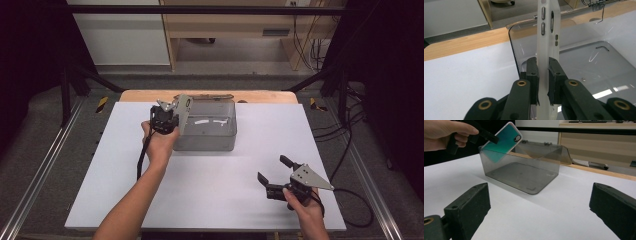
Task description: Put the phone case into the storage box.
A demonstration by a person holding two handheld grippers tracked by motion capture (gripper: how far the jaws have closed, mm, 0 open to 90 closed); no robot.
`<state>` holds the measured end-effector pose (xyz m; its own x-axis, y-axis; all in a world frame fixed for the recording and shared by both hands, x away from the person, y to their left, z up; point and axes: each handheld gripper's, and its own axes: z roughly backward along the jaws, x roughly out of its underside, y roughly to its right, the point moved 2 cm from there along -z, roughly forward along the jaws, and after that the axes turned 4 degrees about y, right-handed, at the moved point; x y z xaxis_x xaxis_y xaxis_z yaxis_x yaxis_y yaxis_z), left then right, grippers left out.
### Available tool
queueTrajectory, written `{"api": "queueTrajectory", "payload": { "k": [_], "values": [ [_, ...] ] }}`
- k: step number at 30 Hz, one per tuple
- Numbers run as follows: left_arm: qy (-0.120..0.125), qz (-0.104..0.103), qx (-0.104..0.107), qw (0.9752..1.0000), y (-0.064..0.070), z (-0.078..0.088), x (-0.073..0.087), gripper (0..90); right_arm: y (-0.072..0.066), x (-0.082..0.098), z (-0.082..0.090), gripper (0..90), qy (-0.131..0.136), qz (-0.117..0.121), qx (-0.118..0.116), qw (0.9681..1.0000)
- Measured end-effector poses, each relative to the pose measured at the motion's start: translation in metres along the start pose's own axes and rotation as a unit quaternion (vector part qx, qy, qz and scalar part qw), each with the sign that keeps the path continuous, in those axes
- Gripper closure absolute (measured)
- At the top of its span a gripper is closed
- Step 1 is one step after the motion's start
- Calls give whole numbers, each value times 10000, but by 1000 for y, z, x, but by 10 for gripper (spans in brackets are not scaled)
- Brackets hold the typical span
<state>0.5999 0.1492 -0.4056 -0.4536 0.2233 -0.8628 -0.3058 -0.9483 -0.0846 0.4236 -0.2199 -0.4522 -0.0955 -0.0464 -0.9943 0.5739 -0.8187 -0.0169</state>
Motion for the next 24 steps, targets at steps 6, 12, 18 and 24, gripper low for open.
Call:
{"api": "queueTrajectory", "payload": {
  "k": [6, 12, 18, 24],
  "values": [
    [-17, 2, 7, 10000, 0, -1, 0, 813, 0, 0, 0, 36, 6, 1, 8, 10000],
    [-21, 4, 5, 10000, 1, -2, 1, 813, 0, 0, 0, 36, 3, -4, 2, 10000],
    [-36, 9, 21, 10000, 2, -3, 1, 813, 0, 0, 0, 36, -6, -4, -3, 10000],
    [-66, 6, 43, 10000, 2, -4, 2, 813, 1, 0, 0, 36, -4, -2, -2, 10000]
  ]
}}
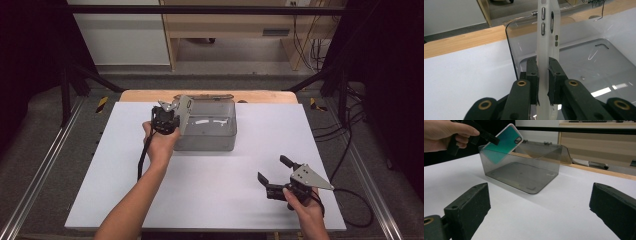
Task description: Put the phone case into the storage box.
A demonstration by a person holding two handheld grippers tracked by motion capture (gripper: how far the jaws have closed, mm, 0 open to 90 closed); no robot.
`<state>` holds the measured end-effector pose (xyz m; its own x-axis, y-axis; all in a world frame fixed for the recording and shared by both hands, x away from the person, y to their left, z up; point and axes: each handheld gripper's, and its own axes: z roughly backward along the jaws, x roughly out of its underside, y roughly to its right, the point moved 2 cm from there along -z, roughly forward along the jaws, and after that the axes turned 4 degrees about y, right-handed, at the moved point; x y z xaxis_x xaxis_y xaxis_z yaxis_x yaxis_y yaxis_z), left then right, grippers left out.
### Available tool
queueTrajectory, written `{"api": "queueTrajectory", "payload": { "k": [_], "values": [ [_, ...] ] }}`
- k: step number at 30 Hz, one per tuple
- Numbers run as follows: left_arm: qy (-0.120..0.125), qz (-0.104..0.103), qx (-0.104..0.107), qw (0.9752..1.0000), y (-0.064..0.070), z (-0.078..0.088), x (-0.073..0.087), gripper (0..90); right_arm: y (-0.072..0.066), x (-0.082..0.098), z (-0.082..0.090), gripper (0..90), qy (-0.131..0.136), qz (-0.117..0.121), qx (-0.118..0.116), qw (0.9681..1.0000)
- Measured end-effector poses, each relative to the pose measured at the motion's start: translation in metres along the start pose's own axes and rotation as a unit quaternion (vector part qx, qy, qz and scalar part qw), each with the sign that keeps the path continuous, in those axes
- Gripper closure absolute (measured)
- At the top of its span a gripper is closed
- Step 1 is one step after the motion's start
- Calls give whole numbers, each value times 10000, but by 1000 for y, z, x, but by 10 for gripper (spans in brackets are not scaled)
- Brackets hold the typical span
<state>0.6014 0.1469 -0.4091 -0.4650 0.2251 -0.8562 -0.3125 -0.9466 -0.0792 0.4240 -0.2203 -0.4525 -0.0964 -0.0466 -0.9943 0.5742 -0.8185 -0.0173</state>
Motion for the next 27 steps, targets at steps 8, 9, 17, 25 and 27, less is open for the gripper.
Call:
{"api": "queueTrajectory", "payload": {
  "k": [8, 9, 17, 25, 27],
  "values": [
    [-28, 43, 33, 10000, 1, -2, 1, 813, 0, 0, 0, 36, 0, 4, 5, 10000],
    [-33, 51, 38, 10000, 1, -2, 1, 813, 0, 0, 0, 36, -1, -1, 6, 10000],
    [-73, 63, 63, 9999, 1, -3, 1, 813, 0, 0, 0, 36, -8, -6, 1, 10000],
    [-104, 112, 95, 9998, 0, -4, 2, 813, 0, 0, 0, 36, -13, -7, 2, 10000],
    [-108, 120, 99, 9998, 0, -4, 2, 813, 0, 1, 0, 36, -11, -2, -1, 10000]
  ]
}}
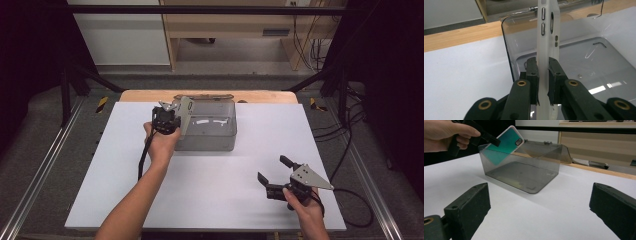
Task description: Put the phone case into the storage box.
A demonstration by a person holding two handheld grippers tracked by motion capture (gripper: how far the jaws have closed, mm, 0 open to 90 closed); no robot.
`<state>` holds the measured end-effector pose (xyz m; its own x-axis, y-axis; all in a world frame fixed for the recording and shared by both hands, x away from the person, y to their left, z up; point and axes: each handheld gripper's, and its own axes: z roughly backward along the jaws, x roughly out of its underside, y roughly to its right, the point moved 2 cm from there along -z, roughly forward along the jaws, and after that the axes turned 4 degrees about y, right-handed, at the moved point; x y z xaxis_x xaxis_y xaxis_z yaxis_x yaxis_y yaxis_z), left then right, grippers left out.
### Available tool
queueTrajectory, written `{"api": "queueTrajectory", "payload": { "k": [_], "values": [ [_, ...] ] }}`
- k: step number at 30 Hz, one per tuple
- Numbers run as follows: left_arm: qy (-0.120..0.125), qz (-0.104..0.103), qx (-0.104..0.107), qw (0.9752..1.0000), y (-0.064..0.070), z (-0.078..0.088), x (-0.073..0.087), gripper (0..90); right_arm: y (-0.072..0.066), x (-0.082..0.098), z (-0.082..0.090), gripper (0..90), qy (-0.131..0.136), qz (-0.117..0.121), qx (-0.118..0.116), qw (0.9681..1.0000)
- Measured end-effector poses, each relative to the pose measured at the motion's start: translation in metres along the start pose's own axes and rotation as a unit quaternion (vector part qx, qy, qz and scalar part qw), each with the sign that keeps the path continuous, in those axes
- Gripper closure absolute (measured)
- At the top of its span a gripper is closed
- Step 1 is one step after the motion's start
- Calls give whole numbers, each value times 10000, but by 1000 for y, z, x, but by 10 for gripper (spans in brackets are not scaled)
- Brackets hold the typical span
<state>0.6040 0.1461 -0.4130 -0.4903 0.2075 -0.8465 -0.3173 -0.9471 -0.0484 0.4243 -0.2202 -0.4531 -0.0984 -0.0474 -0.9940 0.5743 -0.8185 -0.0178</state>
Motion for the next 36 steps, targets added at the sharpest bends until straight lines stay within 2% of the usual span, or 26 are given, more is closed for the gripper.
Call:
{"api": "queueTrajectory", "payload": {
  "k": [17, 28, 36],
  "values": [
    [-68, 113, 22, 9999, -1, -1, 1, 812, 0, 0, 0, 36, -7, -8, -5, 10000],
    [-125, 83, 24, 9999, -2, -3, 4, 812, 0, 0, 0, 36, -9, -4, -9, 10000],
    [-164, 133, 23, 9998, -3, -4, 6, 811, 0, 0, 0, 36, -15, -9, -18, 10000]
  ]
}}
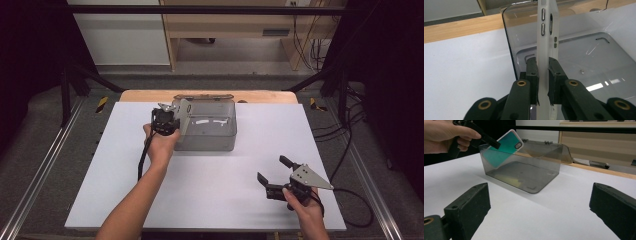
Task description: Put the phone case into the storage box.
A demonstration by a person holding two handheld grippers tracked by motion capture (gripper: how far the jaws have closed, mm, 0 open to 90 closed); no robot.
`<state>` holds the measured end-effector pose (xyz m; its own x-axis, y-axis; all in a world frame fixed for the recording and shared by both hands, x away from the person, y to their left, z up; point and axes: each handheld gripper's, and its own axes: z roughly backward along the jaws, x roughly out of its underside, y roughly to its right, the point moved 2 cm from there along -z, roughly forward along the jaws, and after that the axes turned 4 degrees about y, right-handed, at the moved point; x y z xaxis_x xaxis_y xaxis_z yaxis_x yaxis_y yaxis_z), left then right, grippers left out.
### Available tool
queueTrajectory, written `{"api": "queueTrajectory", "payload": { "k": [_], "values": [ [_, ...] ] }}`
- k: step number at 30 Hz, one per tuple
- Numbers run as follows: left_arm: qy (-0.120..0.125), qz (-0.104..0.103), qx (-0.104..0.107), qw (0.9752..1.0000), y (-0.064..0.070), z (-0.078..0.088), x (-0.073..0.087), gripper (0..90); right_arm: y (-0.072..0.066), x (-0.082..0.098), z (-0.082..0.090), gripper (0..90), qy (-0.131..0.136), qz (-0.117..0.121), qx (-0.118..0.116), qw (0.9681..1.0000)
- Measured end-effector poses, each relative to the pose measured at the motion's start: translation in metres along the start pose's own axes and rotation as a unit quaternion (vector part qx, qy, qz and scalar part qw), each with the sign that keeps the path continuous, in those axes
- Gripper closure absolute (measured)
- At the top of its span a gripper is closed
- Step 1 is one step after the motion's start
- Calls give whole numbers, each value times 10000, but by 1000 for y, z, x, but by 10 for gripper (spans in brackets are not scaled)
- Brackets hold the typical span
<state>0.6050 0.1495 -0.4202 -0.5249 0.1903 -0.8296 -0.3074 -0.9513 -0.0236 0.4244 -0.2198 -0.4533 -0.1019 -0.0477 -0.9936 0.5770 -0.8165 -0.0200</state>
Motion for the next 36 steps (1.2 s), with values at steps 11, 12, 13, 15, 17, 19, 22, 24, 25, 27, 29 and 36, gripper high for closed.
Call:
{"api": "queueTrajectory", "payload": {
  "k": [11, 12, 13, 15, 17, 19, 22, 24, 25, 27, 29, 36],
  "values": [
    [-51, 17, 14, 10000, 0, -1, 1, 808, 0, 0, 0, 36, -10, 0, 2, 10000],
    [-64, 16, 20, 10000, 0, -1, 1, 808, 0, 0, 0, 36, -9, -8, 1, 10000],
    [-74, 21, 29, 10000, 1, -1, 1, 808, 0, 0, 0, 36, -9, -9, 1, 10000],
    [-82, 24, 37, 10000, 1, -2, 1, 807, 0, 0, 0, 36, -8, -4, 2, 10000],
    [-98, 33, 52, 9999, 1, -2, 1, 808, 0, 0, 0, 36, -14, -5, 1, 10000],
    [-112, 28, 62, 9999, 1, -3, 1, 808, 0, 0, 0, 36, -16, -9, -2, 10000],
    [-140, 61, 88, 9998, 1, -3, 1, 809, 0, 0, 0, 36, -17, -12, 1, 10000],
    [-149, 70, 83, 9998, 0, -4, -1, 809, 0, 1, -1, 36, -14, -14, 1, 10000],
    [-151, 73, 84, 9998, 0, -4, -2, 810, 0, 1, -1, 36, -21, -13, -1, 10000],
    [-163, 79, 99, 9998, 0, -4, -4, 810, 0, 1, -1, 36, -23, -3, -2, 10000],
    [-188, 67, 91, 9998, 0, -5, -6, 810, 0, 1, -1, 36, -28, -9, -7, 10000],
    [-347, 39, 96, 9993, 0, -9, -9, 810, 0, 1, -1, 36, -34, -20, -14, 10000]
  ]
}}
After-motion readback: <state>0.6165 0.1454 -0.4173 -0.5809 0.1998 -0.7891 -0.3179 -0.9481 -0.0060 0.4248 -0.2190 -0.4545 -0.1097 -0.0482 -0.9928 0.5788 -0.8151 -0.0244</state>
